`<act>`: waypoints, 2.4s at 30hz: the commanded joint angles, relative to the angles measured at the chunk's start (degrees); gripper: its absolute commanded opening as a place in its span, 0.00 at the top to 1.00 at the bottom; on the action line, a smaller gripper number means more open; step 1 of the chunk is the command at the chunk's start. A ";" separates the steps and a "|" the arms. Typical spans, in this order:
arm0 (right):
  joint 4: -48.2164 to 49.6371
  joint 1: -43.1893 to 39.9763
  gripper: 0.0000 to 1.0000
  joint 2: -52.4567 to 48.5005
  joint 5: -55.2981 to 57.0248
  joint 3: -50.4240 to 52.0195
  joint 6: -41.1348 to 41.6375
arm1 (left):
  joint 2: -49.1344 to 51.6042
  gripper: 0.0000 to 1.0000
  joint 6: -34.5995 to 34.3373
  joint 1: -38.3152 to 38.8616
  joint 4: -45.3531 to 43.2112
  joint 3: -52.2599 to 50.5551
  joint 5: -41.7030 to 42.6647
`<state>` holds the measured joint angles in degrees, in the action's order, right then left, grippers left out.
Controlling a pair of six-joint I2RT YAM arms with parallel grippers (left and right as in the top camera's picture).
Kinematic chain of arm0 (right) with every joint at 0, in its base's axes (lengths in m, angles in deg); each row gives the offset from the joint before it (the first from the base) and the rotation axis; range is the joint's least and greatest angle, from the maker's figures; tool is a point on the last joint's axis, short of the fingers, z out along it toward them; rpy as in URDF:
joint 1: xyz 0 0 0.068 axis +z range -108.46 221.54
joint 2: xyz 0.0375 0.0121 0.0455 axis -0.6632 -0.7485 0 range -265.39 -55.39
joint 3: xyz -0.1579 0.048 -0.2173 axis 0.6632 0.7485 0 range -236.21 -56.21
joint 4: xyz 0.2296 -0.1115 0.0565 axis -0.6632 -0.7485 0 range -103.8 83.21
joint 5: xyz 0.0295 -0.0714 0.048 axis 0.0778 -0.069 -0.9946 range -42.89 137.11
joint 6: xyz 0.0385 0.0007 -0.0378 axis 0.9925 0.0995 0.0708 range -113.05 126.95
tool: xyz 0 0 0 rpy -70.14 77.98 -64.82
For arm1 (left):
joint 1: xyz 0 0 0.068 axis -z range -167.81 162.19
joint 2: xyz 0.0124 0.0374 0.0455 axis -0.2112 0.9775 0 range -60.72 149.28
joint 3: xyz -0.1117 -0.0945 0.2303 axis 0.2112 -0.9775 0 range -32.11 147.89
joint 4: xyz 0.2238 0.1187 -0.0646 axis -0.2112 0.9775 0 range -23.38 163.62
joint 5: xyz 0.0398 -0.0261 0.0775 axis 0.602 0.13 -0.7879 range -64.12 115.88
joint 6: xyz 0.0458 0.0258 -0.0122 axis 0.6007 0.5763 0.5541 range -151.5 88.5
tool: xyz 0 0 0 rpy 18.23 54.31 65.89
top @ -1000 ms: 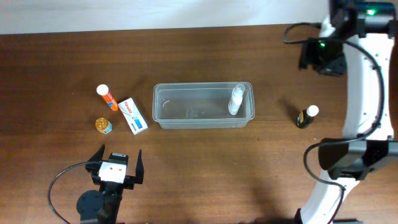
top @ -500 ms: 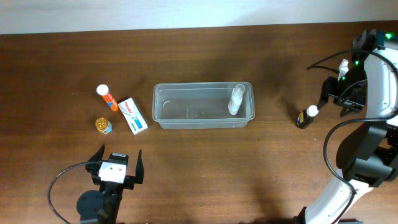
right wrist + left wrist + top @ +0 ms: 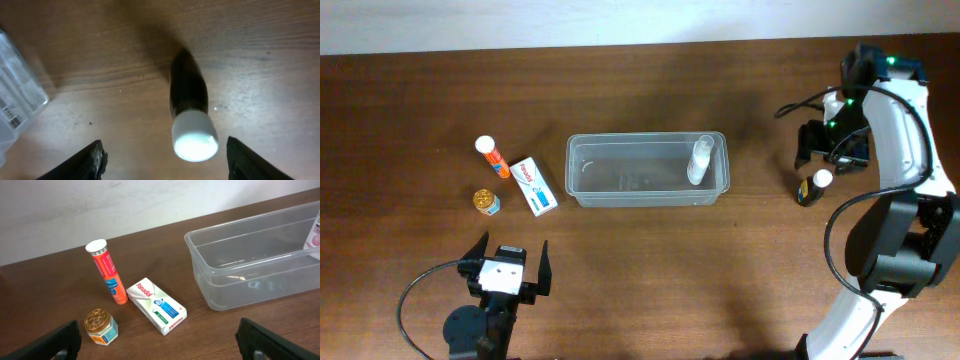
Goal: Pack container
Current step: 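Move right gripper to small dark bottle and grasp it, then carry dark bottle left over the clear container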
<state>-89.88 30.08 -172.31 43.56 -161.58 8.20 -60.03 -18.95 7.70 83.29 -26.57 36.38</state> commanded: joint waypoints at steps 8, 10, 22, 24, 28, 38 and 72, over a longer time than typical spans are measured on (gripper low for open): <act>6.88 -0.24 0.31 1.99 0.02 8.74 0.39 | -0.39 0.01 -0.33 -0.28 0.00 -0.31 -0.22; 7.87 -0.24 0.31 1.99 1.73 10.10 1.11 | -0.39 0.01 -0.31 -0.28 -0.02 -0.31 -0.22; 11.37 -0.28 0.73 1.99 4.31 13.11 1.77 | -0.39 0.01 -0.33 -0.28 -0.02 -0.31 -0.22; 11.61 -0.28 0.80 1.99 4.28 13.11 1.79 | -0.39 0.01 -0.33 -0.28 -0.02 -0.31 -0.22; 11.63 -0.28 0.82 1.99 4.28 13.11 1.77 | -0.39 0.01 -0.33 -0.28 -0.02 -0.31 -0.22; 7.02 -0.15 0.82 3.72 4.02 7.65 1.79 | -0.39 0.01 -0.33 -0.28 -0.02 -0.31 -0.22; -2.34 31.71 0.81 20.20 4.11 -6.05 16.04 | -0.39 0.01 -0.33 -0.28 0.00 -0.31 -0.22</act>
<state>-93.32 58.93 -152.99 44.96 -167.21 21.52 -60.03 -18.95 7.70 83.31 -26.57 36.38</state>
